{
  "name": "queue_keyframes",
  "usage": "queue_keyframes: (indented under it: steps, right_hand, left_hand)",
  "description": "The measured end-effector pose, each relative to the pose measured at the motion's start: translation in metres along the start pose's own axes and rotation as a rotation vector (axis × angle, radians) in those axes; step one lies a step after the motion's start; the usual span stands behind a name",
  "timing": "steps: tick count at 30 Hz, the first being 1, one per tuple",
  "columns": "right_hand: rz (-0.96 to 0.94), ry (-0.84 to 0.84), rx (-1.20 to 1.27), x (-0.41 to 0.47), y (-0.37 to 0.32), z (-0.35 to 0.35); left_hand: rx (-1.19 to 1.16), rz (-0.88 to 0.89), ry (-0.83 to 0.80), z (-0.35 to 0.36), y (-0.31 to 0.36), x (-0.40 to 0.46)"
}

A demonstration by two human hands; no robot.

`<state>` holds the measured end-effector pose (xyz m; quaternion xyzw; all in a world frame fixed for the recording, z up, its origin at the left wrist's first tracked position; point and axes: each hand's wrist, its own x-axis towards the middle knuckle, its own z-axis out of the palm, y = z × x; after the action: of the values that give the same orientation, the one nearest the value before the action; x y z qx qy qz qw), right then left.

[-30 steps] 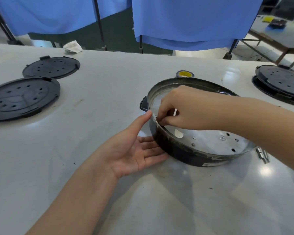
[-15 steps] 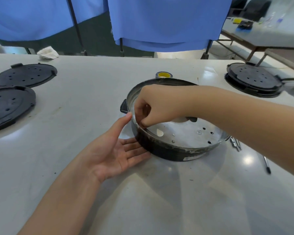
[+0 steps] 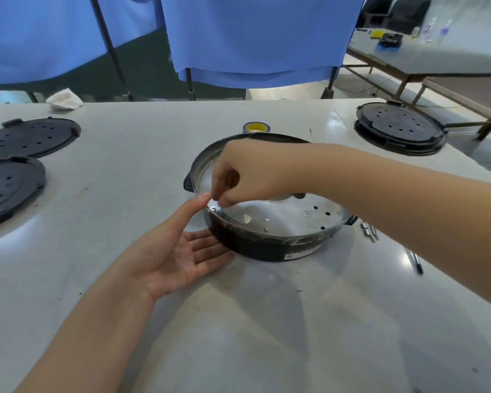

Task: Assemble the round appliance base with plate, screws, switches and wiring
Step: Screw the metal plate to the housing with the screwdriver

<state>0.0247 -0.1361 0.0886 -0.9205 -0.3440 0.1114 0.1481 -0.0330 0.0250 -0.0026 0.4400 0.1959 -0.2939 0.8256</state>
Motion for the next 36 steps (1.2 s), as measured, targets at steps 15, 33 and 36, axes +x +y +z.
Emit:
queue_keyframes:
  steps: [15, 33, 36]
  right_hand:
    - [0.437, 0.342, 0.029, -0.114, 0.114, -0.020]
    - [1.145, 0.289, 0.275, -0.134, 0.163, 0.010]
    - [1.152, 0.282, 0.271, -0.134, 0.164, 0.009]
  left_hand:
    - [0.154, -0.100, -0.010, 0.002, 0.018, 0.002]
    - [0.240, -0.079, 0.009, 0.004, 0.010, 0.002]
    - [0.239, -0.076, 0.010, 0.006, 0.009, 0.001]
